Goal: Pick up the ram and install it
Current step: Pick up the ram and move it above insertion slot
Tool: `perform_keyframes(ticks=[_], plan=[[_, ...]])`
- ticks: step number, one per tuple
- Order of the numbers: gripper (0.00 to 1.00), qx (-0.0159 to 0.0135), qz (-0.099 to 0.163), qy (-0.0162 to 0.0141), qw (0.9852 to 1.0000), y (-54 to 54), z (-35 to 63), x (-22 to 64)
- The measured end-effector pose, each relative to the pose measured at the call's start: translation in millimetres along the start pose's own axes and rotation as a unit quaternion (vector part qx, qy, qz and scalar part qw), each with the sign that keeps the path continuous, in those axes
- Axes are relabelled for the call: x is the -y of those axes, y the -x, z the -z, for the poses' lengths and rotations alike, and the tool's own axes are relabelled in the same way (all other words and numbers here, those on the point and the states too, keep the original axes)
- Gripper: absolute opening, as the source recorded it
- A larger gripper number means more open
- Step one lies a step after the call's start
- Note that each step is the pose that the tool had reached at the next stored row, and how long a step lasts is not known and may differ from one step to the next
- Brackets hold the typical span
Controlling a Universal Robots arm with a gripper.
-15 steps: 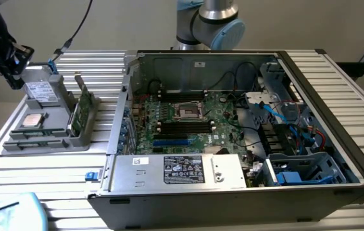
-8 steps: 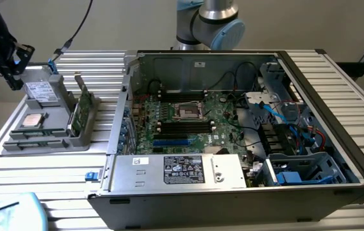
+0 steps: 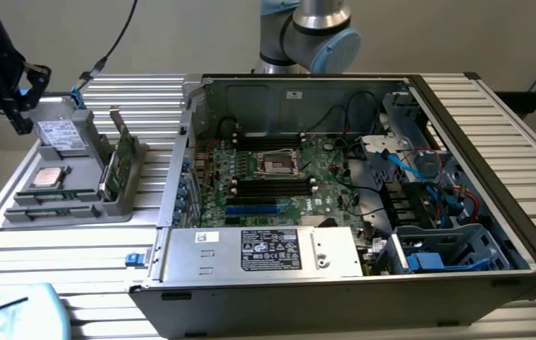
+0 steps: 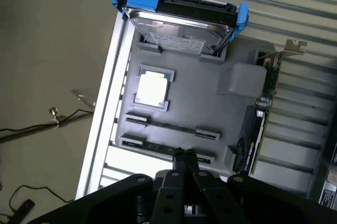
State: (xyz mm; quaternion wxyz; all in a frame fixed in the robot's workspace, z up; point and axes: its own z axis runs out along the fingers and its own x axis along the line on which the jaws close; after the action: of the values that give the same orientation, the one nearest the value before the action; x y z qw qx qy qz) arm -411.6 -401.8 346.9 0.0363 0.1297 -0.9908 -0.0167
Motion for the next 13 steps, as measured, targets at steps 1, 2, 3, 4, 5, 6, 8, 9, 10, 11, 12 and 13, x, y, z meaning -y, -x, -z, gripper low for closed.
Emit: perform_keyframes(ticks=[1, 2, 3, 4, 5, 6, 8, 9, 10, 11, 12, 13], plan=[[0.11, -0.0004, 0.009, -0.0006, 1.0000, 0.1, -0.3, 0.0], [0.11, -0.0008, 0.018, -0.0013, 0.9998, 0.1, -0.6, 0.0], [0.11, -0.0012, 0.027, -0.0019, 0.9996, 0.1, -0.9, 0.0], [0.11, -0.0016, 0.036, -0.0025, 0.9993, 0.1, -1.2, 0.1], [0.11, -0.0019, 0.045, -0.0031, 0.9990, 0.1, -1.6, 0.1], [0.11, -0.0023, 0.054, -0.0037, 0.9985, 0.1, -1.9, 0.1], [0.11, -0.0030, 0.072, -0.0049, 0.9974, 0.2, -2.6, 0.1], [0.11, -0.0034, 0.082, -0.0055, 0.9966, 0.2, -3.0, 0.1], [0.11, -0.0038, 0.091, -0.0061, 0.9958, 0.2, -3.5, 0.2], [0.11, -0.0042, 0.100, -0.0067, 0.9950, 0.3, -4.2, 0.2], [0.11, -0.0045, 0.109, -0.0072, 0.9940, 0.3, -5.1, 0.3], [0.11, -0.0047, 0.118, -0.0074, 0.9930, 0.4, -6.0, 0.3]])
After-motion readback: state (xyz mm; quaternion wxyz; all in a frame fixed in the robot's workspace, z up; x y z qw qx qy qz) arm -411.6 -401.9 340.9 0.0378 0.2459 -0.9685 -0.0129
